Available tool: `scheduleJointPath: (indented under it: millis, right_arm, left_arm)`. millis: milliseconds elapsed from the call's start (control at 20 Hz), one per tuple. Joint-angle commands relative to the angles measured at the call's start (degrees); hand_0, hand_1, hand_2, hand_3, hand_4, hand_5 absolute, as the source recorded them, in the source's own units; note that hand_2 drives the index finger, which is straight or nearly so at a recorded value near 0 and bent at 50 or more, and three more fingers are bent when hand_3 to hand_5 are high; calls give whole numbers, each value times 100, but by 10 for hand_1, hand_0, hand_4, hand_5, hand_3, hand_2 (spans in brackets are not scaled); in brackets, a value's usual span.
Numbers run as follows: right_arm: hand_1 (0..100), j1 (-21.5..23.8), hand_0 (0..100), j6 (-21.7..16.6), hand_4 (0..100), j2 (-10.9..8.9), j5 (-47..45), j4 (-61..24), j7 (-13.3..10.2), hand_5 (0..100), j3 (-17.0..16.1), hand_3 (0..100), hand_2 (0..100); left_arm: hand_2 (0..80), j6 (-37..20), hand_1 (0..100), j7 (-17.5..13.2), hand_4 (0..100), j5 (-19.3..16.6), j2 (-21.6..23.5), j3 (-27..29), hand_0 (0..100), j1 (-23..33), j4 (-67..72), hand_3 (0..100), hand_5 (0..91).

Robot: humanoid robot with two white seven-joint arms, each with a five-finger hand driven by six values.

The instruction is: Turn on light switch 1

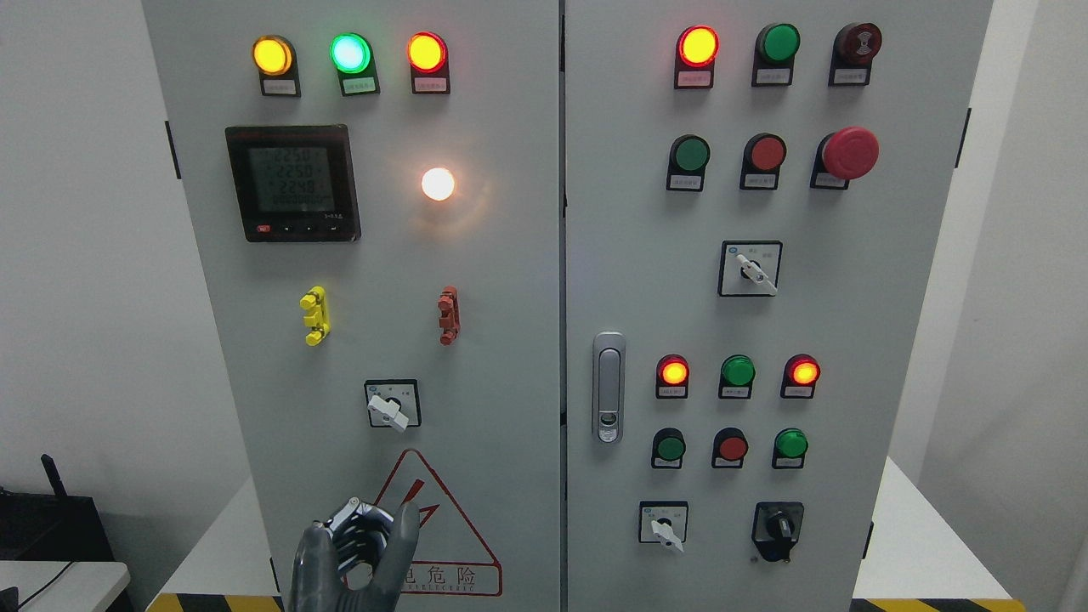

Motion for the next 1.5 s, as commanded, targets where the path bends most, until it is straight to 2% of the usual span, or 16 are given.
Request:
scheduleJointPath:
  millis: [0,100,200,351,401,451,551,651,802,1052,1152,1202,1303,1353,1453]
  right_arm:
    - [389,0,120,1,0,-4,-141,0,-4,0,97,0,0]
    - [389,0,120,1,0,-4,-141,0,-4,0,97,0,0]
    - [389,0,120,1,0,5,-141,0,-4,0,97,0,0]
    - [389,0,120,1,0,-4,-141,0,-4,0,97,0,0]
    - [389,0,120,1,0,-4,-141,0,-4,0,97,0,0]
    - [389,0,120,1,0,-4,-141,0,-4,0,97,0,0]
    - [389,0,120,1,0,-4,-141,0,5,0,97,0,0]
    - [389,0,120,1,0,5,-141,0,-4,0,97,0,0]
    - [389,0,120,1,0,5,-141,0,-4,0,97,0,0]
    - [389,0,120,1,0,-4,-141,0,-4,0,97,0,0]
    - [389,0,120,1,0,5,-141,0,-4,0,97,0,0]
    - [389,0,120,1,0,5,-141,0,-4,0,97,0,0]
    - [389,0,120,1,0,5,-141,0,-4,0,97,0,0]
    - [389,0,120,1,0,5,-141,0,-4,0,97,0,0]
    - [389,0,120,1,0,-4,-141,0,-4,0,97,0,0]
  left_arm:
    - [573,-1236,240,-422,898,129,190,1443,0,1441,476,848,617]
    - [520,-1553,219,-546,871,383,373,1910,0,1915,749,801,583]
    - [446,-1738,197,-546,804,717,532,2270,0,2250,1091,715,531]
    - [368,-1914,183,-555,694,1498,717,2684,0,2541,2056,588,460]
    - [324,-1985,184,-581,632,1744,804,2816,0,2646,2425,530,400]
    - [285,-2142,183,-703,600,1886,892,2913,0,2769,2803,492,382]
    - [238,-2834,178,-897,577,1940,1042,2966,0,3024,3681,462,387]
    - [208,-3599,166,-941,557,1940,1147,2984,0,3261,4683,436,382]
    - [183,-4041,135,-1029,525,1958,1174,2993,0,3306,6150,407,369]
    - [107,-3990,91,-1266,454,1984,1183,2905,0,3253,8174,336,330]
    - [47,-3806,96,-1380,405,1940,1244,2879,26,3193,8719,289,290]
    - [20,-3587,104,-1546,361,1949,1340,2818,52,3149,9044,233,265]
    - [0,-3095,86,-2073,329,1958,1411,2721,102,2860,9563,198,254]
    - [0,-2866,67,-2354,279,1966,1411,2720,140,2719,9835,144,241]
    - [0,-2619,51,-2672,235,1993,1394,2729,172,2464,10258,96,225]
